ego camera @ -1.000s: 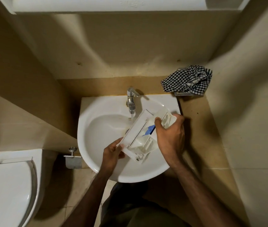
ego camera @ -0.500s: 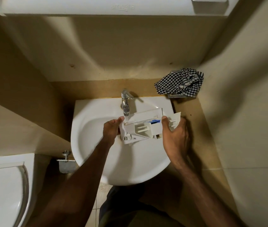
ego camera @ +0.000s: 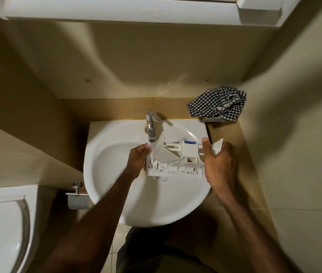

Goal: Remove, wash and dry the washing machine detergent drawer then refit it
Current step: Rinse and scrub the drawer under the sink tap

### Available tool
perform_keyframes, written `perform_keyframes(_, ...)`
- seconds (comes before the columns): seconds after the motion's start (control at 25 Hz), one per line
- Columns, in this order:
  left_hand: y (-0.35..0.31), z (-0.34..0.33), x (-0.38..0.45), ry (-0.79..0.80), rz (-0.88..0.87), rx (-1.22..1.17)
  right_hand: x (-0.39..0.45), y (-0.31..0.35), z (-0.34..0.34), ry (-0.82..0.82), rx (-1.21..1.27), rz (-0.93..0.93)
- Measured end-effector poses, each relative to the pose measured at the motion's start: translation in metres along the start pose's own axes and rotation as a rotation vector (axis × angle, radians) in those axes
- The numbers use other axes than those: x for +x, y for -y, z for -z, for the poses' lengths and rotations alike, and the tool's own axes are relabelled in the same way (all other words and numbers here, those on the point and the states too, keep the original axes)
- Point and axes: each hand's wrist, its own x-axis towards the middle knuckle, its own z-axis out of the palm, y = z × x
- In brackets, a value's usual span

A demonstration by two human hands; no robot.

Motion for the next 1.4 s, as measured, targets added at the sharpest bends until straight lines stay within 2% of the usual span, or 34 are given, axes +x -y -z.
perform_keyframes(0.16,-0.002,-0.006,0.007,-0.134,0.003,0.048,0.005,-0.013,0.002,0.069,-0.072,-0.041)
perform_keyframes(0.36,-0.012,-0.014,0.011,-0.146,0.025,0.032,-0.007,-0.027,0.001,-0.142,-0.396,0.154)
perform_keyframes(0.48,-0.02,-0.015,0.014,-0.103,0.009,0.022,-0.006,-0.026,0.004,-0.207,-0.418,0.354)
perform_keyframes(0.52,-0.024,-0.014,0.016,-0.084,0.003,0.026,-0.002,-0.024,0.005,-0.138,-0.444,0.477)
perform_keyframes(0.6,-0.032,-0.015,0.022,-0.054,0.021,0.051,0.007,-0.017,0.006,0.145,-0.455,0.669)
perform_keyframes(0.68,-0.034,-0.015,0.028,-0.051,0.06,0.068,0.01,-0.008,0.005,0.412,-0.394,0.673)
perform_keyframes(0.72,-0.033,-0.015,0.028,-0.055,0.082,0.073,0.008,-0.005,0.004,0.46,-0.37,0.656)
perform_keyframes(0.8,-0.029,-0.013,0.027,-0.073,0.101,0.076,0.0,-0.005,0.002,0.42,-0.395,0.676)
perform_keyframes(0.96,-0.037,-0.01,0.018,0.005,0.127,0.092,-0.009,-0.014,-0.016,0.171,-0.485,0.809)
perform_keyframes(1.08,-0.031,0.007,0.014,0.208,0.21,-0.081,-0.003,-0.008,-0.017,0.207,-0.437,0.748)
perform_keyframes(1.12,-0.027,0.012,0.013,0.224,0.224,-0.144,-0.001,-0.004,-0.017,0.246,-0.426,0.699)
perform_keyframes(1.16,-0.023,0.016,0.011,0.183,0.224,-0.149,-0.001,-0.001,-0.018,0.268,-0.42,0.659)
perform_keyframes(1.28,-0.018,0.013,0.003,-0.077,0.21,-0.011,-0.004,0.004,-0.027,0.219,-0.416,0.617)
perform_keyframes(1.32,-0.015,0.011,0.0,-0.094,0.241,-0.066,-0.005,0.004,-0.029,0.211,-0.412,0.589)
perform_keyframes(1.4,-0.007,0.01,-0.008,-0.008,0.302,-0.351,-0.007,0.004,-0.031,0.188,-0.388,0.503)
